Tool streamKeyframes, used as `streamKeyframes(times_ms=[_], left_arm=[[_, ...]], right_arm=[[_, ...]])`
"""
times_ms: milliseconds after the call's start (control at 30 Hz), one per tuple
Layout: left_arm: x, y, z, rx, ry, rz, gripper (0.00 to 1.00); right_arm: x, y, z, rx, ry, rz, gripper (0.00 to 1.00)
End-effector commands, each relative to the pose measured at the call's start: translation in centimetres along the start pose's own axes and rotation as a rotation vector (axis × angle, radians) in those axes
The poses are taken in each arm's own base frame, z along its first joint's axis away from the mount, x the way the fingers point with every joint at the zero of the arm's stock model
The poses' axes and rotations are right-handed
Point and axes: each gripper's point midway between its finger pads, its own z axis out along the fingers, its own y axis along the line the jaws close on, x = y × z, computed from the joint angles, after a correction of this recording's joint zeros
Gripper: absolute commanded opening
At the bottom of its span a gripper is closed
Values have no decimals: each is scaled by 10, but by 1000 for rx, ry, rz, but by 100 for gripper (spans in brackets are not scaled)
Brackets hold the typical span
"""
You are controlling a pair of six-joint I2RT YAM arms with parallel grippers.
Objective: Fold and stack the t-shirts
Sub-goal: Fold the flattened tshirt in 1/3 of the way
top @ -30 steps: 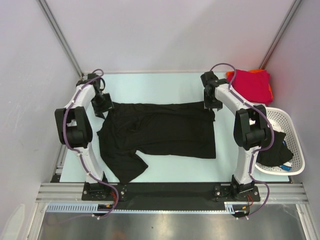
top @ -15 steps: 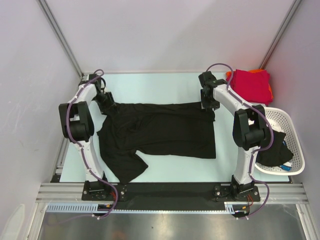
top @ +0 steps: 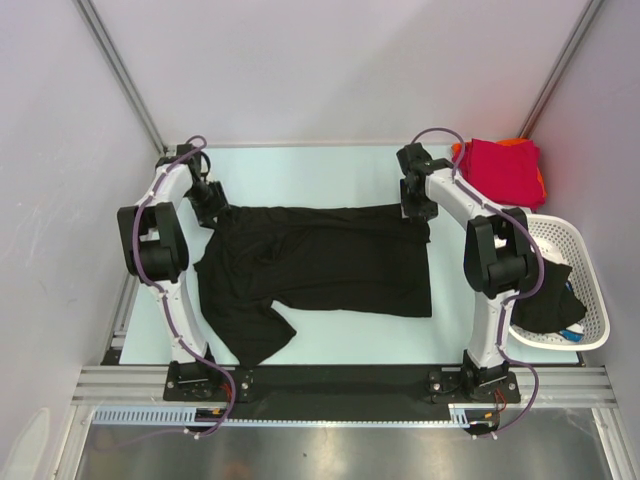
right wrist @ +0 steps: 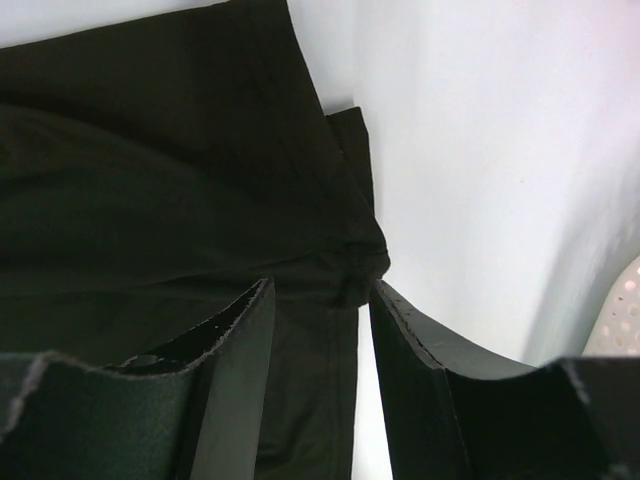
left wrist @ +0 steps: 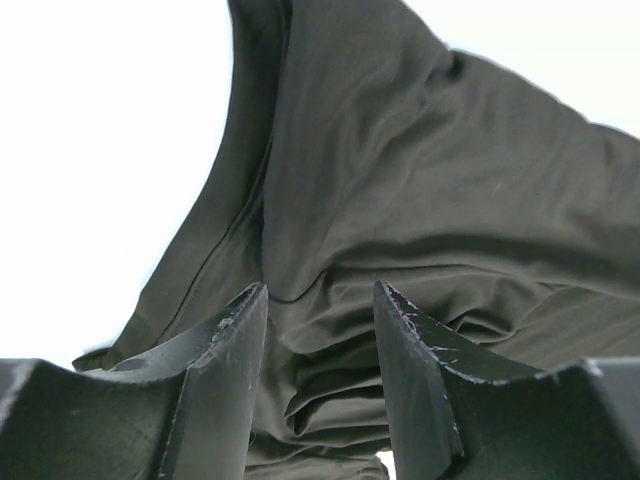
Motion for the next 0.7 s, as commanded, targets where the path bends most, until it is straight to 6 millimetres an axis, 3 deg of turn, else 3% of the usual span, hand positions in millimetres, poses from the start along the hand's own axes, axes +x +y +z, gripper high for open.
streamKeyframes(times_ms=[0,300,400,433,500,667], left_arm=[[6,7,-6,-37,10,17,52],[17,13,14,-40,63,11,44],[16,12,20,-33,70,16,26],[15,11,19,-29,65,17,12],[11,8,18,-19,56,23,3],[0,19,7,-85,31,51,0]], right_arm=[[-15,7,-2,-16,-34,-4,48],[-14,8,-1,-13,-31,-9,48],[-16,8,-2,-12,-33,-9,48],[-15,9,-2,-13,-32,-9,48],[-16,9,-3,-8,-33,-9,48],[-16,12,-3,-13,-32,-5,48]])
